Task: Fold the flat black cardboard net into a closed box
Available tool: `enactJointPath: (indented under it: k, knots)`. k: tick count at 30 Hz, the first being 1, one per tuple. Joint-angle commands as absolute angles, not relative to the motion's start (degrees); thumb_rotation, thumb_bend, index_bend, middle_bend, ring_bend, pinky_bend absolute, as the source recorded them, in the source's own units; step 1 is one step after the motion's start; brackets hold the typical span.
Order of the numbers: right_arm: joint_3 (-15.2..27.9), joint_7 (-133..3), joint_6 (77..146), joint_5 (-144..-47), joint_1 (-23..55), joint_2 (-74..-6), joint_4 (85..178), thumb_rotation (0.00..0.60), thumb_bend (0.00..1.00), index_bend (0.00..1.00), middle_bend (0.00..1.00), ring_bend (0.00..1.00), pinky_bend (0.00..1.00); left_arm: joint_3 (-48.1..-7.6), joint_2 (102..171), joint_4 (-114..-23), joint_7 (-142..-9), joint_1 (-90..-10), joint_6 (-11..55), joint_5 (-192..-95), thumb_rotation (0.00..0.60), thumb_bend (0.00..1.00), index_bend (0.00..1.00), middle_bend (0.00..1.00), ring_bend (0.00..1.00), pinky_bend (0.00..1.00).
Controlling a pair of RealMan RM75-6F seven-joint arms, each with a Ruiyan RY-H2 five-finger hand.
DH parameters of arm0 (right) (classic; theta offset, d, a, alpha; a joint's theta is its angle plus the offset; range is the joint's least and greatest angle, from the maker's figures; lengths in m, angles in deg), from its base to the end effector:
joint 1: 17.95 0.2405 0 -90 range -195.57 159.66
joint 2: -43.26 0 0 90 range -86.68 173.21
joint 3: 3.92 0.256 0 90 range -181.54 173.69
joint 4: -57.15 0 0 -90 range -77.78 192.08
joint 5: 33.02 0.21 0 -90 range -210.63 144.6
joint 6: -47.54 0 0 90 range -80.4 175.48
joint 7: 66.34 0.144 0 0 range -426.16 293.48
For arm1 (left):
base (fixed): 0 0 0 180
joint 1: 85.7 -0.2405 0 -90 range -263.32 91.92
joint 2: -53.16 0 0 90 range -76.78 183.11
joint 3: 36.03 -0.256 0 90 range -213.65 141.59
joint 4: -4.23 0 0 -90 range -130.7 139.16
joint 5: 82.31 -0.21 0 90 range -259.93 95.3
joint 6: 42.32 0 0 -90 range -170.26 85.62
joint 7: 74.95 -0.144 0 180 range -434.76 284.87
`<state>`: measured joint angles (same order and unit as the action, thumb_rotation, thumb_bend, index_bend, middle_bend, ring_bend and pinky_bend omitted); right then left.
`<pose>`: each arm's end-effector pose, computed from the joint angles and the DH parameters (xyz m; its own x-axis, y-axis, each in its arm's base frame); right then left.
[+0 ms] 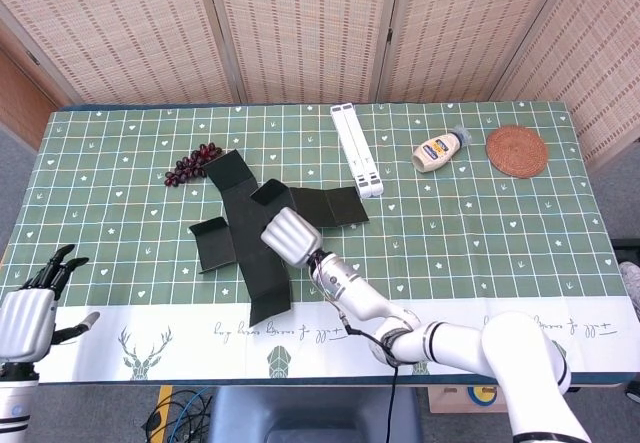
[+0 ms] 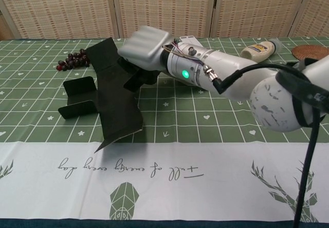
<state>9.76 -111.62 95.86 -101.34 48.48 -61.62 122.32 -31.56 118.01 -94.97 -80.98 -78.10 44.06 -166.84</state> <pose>0.0066 -0.3819 -0.0895 0.7741 0.2411 0.5853 -0.3118 -0.6594 0.6841 -0.2763 0.1979 0.1531 0.3647 -0.0540 0.9296 0.9294 -0.0396 -0.3669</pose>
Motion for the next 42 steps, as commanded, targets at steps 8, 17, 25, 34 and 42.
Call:
enactJointPath:
  k: [8, 17, 25, 34, 42]
  knots:
    - [7.7, -124.5, 99.6, -89.7, 44.3, -50.9, 142.9, 0.600, 0.50, 0.59, 0.59, 0.87, 1.00, -31.5, 118.4, -94.5, -80.6, -77.8, 43.4, -166.8, 0.600, 0.05, 0.22, 0.13, 0.27, 0.44]
    - [1.8, -129.5, 102.1, -80.7, 41.9, -46.0, 149.7, 0.600, 0.50, 0.57, 0.53, 0.87, 1.00, -31.5, 118.8, -94.1, -80.5, -77.4, 42.8, -167.1, 0.600, 0.05, 0.22, 0.13, 0.27, 0.44]
    - [-0.5, -121.6, 102.1, -81.7, 38.8, -44.5, 149.7, 0.600, 0.17, 0.00, 0.08, 0.76, 1.00, -31.4, 119.2, -93.9, -80.6, -77.1, 42.5, -167.2, 0.600, 0.05, 0.22, 0.13, 0.27, 0.44]
    - [2.8, -110.0, 100.8, -84.3, 37.2, -40.2, 149.5, 0.600, 0.11, 0.00, 0.02, 0.74, 1.00, -31.5, 119.2, -94.0, -80.8, -77.4, 42.9, -167.1, 0.600, 0.05, 0.22, 0.13, 0.27, 0.44]
    - [2.9, -107.8, 94.7, -78.1, 39.2, -39.7, 144.1, 0.600, 0.12, 0.00, 0.02, 0.74, 1.00, -31.3, 119.0, -94.1, -81.1, -77.5, 42.7, -166.4, 0.600, 0.05, 0.21, 0.12, 0.27, 0.44]
